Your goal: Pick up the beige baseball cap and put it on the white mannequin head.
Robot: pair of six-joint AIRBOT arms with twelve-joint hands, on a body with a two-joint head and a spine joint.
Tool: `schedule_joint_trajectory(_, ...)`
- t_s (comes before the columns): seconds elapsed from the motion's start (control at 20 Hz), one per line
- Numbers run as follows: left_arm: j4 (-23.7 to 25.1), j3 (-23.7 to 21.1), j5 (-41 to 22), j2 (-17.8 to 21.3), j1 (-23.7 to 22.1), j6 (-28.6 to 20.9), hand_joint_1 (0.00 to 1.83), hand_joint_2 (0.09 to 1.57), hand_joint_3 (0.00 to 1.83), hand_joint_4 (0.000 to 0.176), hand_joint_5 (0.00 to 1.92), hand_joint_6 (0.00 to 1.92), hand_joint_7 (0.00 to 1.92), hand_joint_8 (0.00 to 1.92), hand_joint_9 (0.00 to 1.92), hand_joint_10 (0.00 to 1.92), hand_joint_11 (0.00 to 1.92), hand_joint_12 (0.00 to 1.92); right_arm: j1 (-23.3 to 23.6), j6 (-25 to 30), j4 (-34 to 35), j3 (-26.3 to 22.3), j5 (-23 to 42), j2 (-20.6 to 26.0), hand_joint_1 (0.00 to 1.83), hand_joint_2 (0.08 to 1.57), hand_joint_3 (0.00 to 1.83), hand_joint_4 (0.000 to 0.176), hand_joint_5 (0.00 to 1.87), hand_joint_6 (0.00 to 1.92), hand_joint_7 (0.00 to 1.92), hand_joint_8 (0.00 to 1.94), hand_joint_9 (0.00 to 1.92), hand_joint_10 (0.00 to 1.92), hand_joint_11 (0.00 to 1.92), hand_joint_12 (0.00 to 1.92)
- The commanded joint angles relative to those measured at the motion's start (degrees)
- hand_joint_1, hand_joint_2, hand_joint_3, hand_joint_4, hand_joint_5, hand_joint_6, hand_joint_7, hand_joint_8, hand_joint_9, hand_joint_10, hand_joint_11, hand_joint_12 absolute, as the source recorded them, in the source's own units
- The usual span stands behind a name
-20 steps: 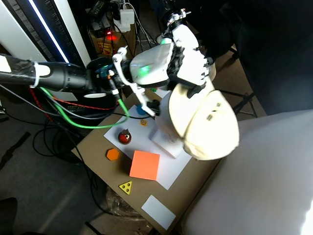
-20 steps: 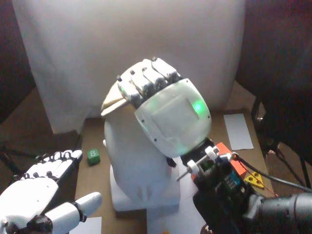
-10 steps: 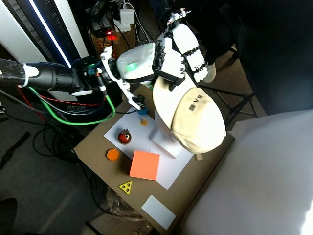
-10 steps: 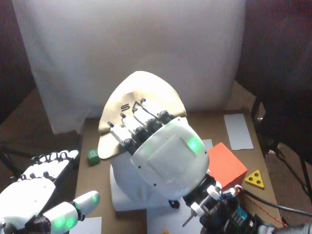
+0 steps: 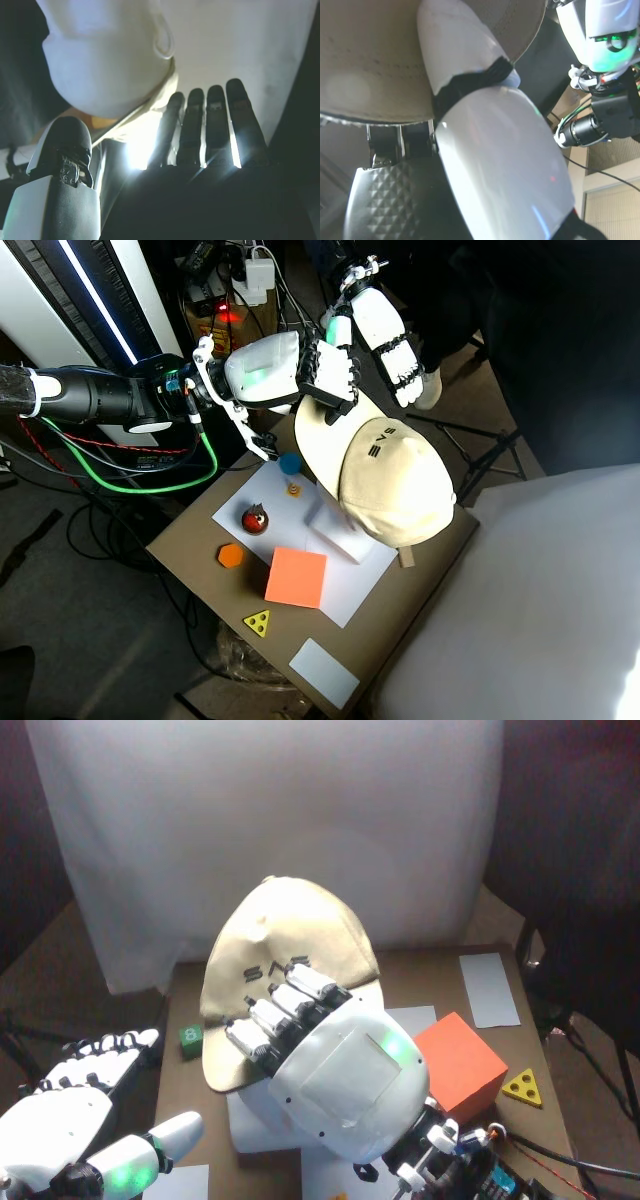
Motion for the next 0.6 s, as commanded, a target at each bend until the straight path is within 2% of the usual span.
schedule_joint_trajectory(0.0,1.46,0.06,-6.58,-0.07,-0.37,-0.4,0.0,1.17,0.0,0.0,0.0,0.0,0.01,0.0,0.0,0.0,0.0,0.17,0.05,0.32,-2.51,-0.42,5.29,0.06,1.49,1.13,0.0,0.0,0.82,0.91,0.94,0.93,0.97,1.15,0.78,1.72)
schedule_joint_trajectory(0.2,1.28,-0.14,-6.58,-0.1,-0.24,-0.4,0.0,1.18,0.0,0.0,0.0,0.0,0.0,0.0,0.0,0.0,0.0,0.13,-0.72,0.74,-0.39,-1.13,4.37,0.48,1.49,1.13,0.0,0.0,0.82,0.9,0.94,0.93,0.99,1.14,0.77,1.72)
schedule_joint_trajectory(0.4,1.15,-0.13,-6.57,-0.11,-0.17,-0.4,0.0,1.18,0.0,0.0,0.0,0.0,0.01,0.0,0.0,0.0,0.0,0.14,-0.74,0.78,5.5,-1.11,1.51,0.58,1.49,1.13,0.0,0.0,0.82,0.9,0.94,0.93,0.99,1.13,0.77,1.72)
schedule_joint_trajectory(0.55,1.11,-0.13,-6.57,-0.11,-0.12,-0.4,0.0,1.17,0.0,0.0,0.0,0.0,0.0,0.0,0.0,0.0,0.0,0.18,-1.36,0.9,5.65,-1.71,1.17,0.84,1.49,1.13,0.0,0.0,0.82,0.89,0.94,0.94,0.99,1.14,0.76,1.73)
